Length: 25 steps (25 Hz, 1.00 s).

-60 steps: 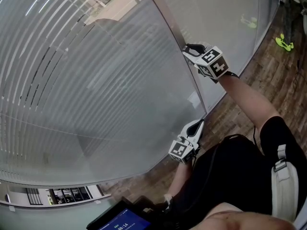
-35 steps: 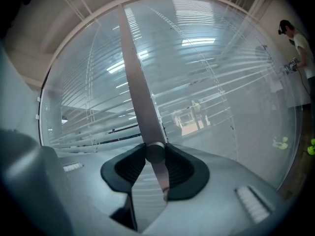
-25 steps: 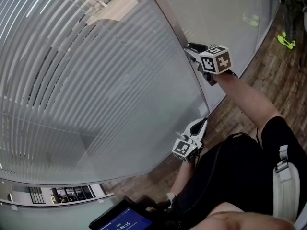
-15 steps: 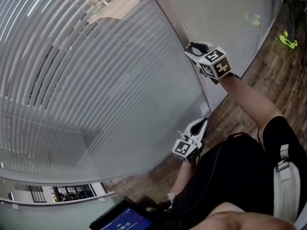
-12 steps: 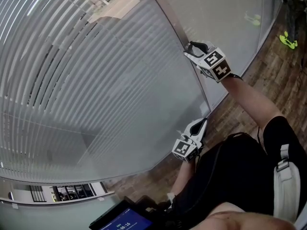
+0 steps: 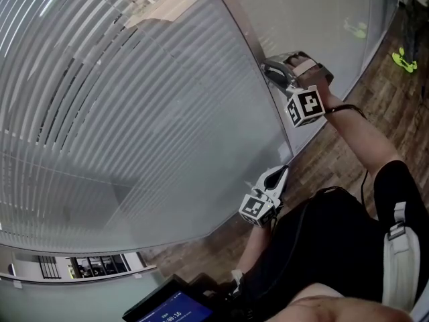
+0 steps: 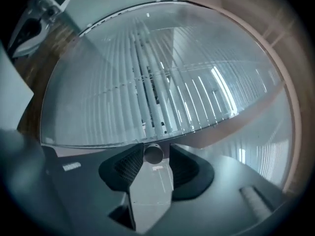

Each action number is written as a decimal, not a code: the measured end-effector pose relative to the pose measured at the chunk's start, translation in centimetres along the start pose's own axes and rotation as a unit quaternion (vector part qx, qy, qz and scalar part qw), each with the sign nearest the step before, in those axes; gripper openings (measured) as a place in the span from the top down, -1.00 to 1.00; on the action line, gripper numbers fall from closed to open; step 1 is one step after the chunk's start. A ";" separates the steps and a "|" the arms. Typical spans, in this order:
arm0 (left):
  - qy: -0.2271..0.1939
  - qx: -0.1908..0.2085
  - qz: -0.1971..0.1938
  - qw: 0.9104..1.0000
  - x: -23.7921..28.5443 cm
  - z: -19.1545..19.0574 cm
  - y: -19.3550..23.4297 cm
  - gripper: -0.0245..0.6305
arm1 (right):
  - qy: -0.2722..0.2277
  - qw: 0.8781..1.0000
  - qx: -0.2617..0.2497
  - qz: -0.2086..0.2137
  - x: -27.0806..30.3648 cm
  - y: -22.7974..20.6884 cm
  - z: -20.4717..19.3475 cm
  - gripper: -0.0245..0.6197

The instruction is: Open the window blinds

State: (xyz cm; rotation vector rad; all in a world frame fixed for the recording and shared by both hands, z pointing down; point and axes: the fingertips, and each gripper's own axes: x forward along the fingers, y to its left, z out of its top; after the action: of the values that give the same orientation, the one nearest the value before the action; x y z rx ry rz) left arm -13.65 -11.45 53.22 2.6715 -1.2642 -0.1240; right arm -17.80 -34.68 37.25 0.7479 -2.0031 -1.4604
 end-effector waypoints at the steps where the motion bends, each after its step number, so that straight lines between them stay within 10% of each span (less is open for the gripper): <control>1: 0.000 0.000 0.000 1.000 0.1 0.0 -0.1 0.92 | 0.002 1.000 -0.019 0.001 0.1 0.3 0.0 0.44; 17: 0.002 -0.005 0.006 1.000 0.0 -0.3 0.3 0.92 | 0.025 0.998 -0.054 -0.006 1.2 0.6 -0.7 0.56; 25: 0.004 -0.012 0.005 1.000 0.2 -0.9 0.3 0.92 | 0.005 0.985 0.171 0.006 1.0 -0.6 -0.5 0.54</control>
State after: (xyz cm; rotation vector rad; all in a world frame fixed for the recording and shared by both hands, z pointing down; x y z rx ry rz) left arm -13.64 -11.65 54.18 2.6440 -1.2650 -0.1268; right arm -18.06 -35.89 36.87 0.8767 -2.2752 -1.1141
